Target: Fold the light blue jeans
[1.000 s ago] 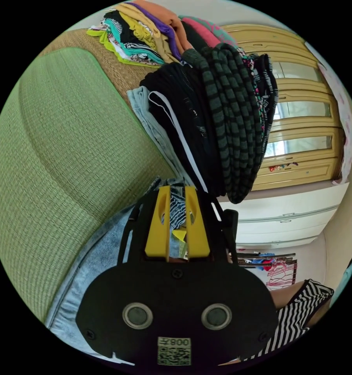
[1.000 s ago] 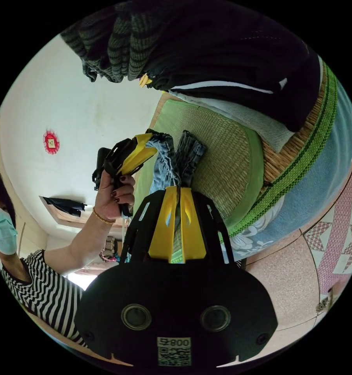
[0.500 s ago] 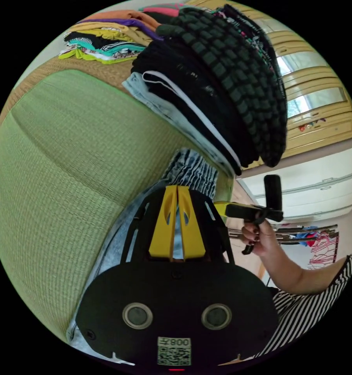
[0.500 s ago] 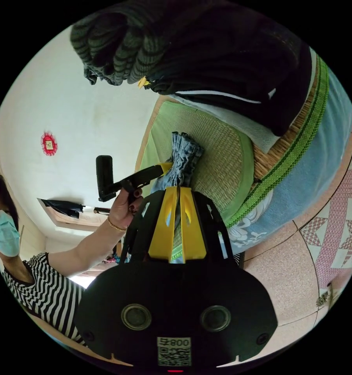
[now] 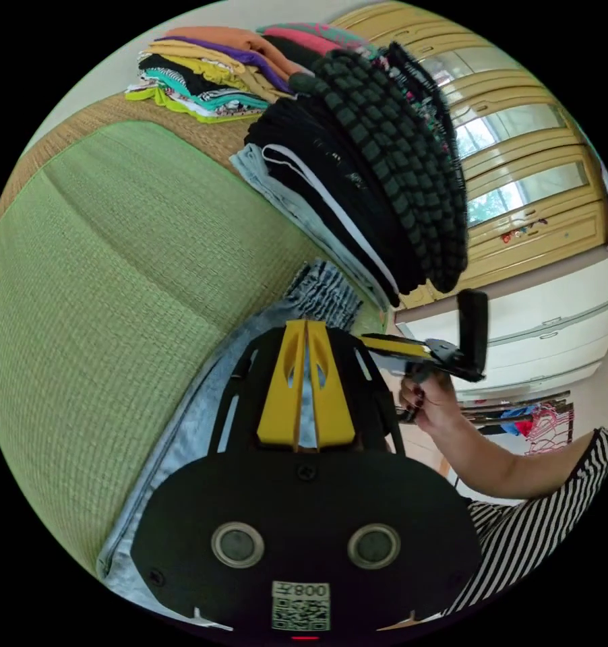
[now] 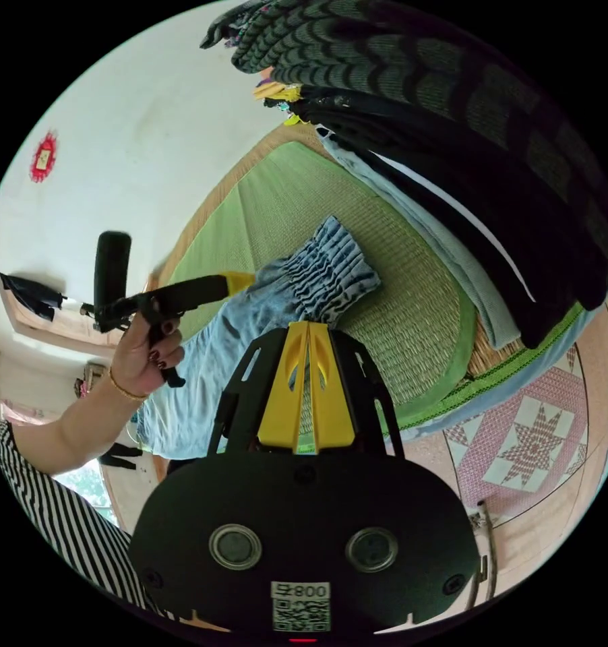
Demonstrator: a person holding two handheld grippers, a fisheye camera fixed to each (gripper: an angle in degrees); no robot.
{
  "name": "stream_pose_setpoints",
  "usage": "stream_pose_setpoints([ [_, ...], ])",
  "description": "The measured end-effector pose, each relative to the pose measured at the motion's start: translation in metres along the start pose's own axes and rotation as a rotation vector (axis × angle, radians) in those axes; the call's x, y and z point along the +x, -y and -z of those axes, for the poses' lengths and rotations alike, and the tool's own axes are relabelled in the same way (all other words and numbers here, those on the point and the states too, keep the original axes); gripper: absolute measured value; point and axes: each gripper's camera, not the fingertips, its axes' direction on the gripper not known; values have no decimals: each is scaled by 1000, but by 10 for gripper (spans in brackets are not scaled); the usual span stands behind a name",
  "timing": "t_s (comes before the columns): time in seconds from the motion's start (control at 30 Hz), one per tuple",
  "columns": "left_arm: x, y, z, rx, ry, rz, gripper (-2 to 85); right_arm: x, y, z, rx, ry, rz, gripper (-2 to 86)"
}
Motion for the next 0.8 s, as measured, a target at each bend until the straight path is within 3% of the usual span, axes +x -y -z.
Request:
stream_pose_setpoints([
  [0.17, -27, -114, 64, 150, -32, 45, 30, -43, -5, 0, -4, -22, 94, 1],
  [0.37, -87, -290, 149, 248, 221, 367, 65, -168, 5, -41, -73, 217, 410, 12],
  [0.5, -124, -365, 183, 263, 377, 513, 66, -294, 26, -134, -249, 411, 641, 42],
  [0.6, -148, -404, 181, 265, 354, 553, 54, -377, 33, -208, -374, 465, 757, 67],
  [0.8, -167, -463, 173, 279, 329, 535, 49, -478, 29, -331, -633, 383, 880, 87],
])
